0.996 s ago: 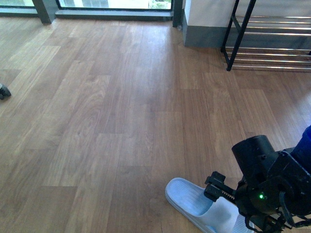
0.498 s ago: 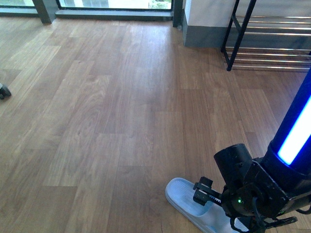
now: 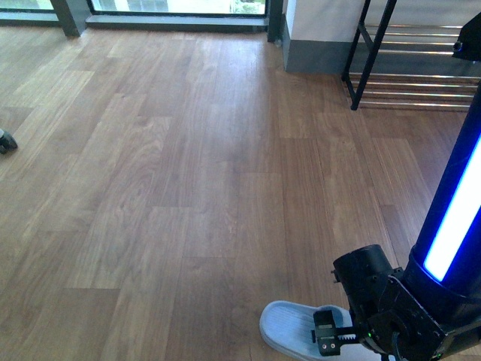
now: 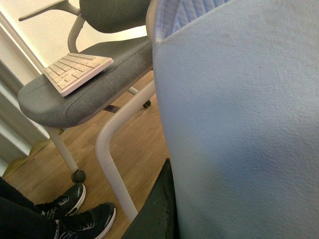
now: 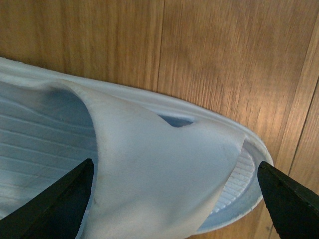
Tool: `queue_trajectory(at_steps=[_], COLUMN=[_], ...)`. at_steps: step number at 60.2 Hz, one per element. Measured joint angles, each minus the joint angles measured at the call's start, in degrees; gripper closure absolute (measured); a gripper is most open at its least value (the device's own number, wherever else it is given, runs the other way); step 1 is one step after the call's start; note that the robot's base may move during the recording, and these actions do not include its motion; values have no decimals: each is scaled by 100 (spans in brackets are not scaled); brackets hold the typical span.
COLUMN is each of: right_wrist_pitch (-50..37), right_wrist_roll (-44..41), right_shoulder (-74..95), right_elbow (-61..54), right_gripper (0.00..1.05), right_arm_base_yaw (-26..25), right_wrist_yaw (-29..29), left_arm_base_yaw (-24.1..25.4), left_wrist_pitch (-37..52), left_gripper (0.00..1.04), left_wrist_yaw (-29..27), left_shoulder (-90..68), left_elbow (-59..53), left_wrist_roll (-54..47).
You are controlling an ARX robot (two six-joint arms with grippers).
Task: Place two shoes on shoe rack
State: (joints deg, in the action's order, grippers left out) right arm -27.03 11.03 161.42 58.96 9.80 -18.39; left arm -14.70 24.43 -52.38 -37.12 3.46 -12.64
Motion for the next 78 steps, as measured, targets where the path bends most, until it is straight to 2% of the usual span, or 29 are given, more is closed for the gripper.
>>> queue_trajectory(at_steps=[17,34,65,78], right_wrist_pitch=[-188,-494,-599,-1207], right_wrist_roll=[-981,-1779,-2371,-3296], right_shoulder=[173,219,304,461], right_elbow=[-229,-417,-260,-649], right_gripper=[9,9,9,9], right_arm_base_yaw=[-291,-951,-1952,-2028], right_wrist_yaw=[-140,-289,-164,-238], left_arm_base_yaw=[0,0,0,0], left_wrist_pitch=[0,0,0,0], left_gripper=[103,103,103,103], left_wrist_yaw=[0,0,0,0], left_shoulder=[0,0,0,0], left_elbow=[0,0,0,0], left_wrist_roll=[0,0,0,0])
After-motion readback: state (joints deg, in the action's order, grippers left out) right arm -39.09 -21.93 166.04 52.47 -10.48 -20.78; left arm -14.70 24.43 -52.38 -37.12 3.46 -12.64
